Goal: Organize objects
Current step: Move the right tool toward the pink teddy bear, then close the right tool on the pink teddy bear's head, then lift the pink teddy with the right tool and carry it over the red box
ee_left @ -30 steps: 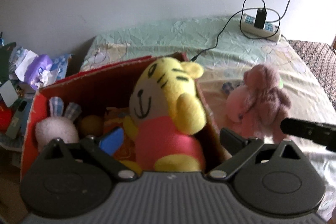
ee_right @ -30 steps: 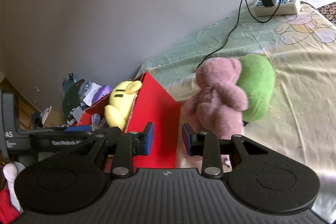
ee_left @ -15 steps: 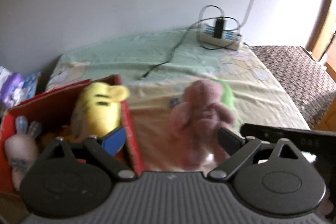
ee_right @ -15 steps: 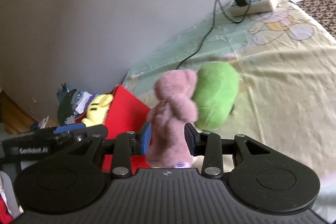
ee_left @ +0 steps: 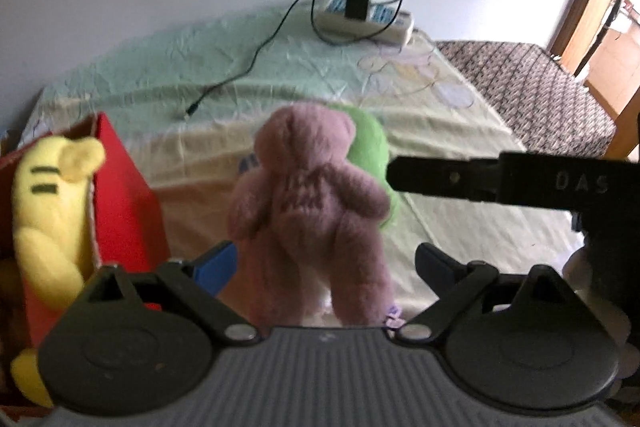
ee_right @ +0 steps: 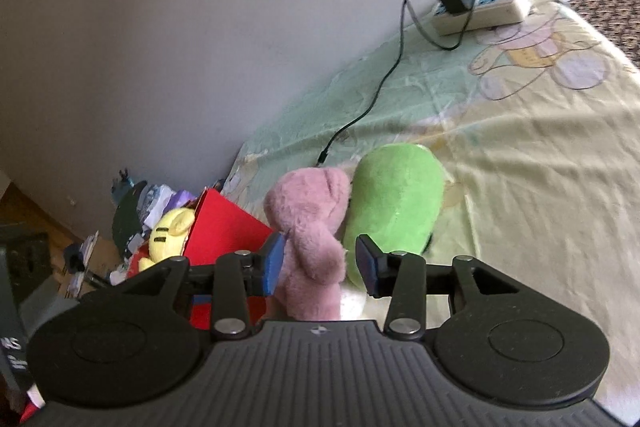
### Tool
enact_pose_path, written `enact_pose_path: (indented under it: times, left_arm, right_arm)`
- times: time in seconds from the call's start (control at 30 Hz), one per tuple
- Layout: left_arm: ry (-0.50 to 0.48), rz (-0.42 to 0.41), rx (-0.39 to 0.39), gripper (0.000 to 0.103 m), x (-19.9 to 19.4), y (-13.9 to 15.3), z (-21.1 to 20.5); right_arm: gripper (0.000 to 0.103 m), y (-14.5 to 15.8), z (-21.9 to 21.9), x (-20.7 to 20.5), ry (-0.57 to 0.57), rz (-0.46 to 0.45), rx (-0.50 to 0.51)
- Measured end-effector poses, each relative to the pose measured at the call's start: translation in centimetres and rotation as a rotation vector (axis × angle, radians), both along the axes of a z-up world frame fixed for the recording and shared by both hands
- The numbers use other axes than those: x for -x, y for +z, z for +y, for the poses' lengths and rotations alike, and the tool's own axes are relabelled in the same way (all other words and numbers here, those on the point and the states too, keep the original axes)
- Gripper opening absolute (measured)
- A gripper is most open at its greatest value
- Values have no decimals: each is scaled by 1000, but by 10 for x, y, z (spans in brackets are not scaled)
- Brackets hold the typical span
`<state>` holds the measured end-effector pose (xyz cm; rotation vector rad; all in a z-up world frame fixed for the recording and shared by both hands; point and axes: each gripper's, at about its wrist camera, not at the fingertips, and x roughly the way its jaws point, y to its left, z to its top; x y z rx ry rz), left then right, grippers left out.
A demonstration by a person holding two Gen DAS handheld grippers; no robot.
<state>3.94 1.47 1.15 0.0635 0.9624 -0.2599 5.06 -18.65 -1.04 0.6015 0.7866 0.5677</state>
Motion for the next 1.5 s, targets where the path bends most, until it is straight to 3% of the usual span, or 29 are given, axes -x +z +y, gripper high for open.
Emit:
enact_pose_path:
  times: [0.43,0.73,0.93,1.23,1.5]
  left_arm:
    - [22,104,10,81,-28,-39,4]
    - [18,101,25,77,-24,-35,5]
    - [4,90,43,75,-10,-29,1]
    - [-33,70,87,75,32,-17,-1]
    - [-53,88,98,75,77,-20,2]
  right_arm:
    - [45,-24,35,-28,113,51,3]
    - [27,-19,28,-23,137,50,-36]
    - [25,-12,22,-14,144,58,-33]
    - [24,9,19,29,213,-13,45]
    - [23,6,24,67,266,-4,75]
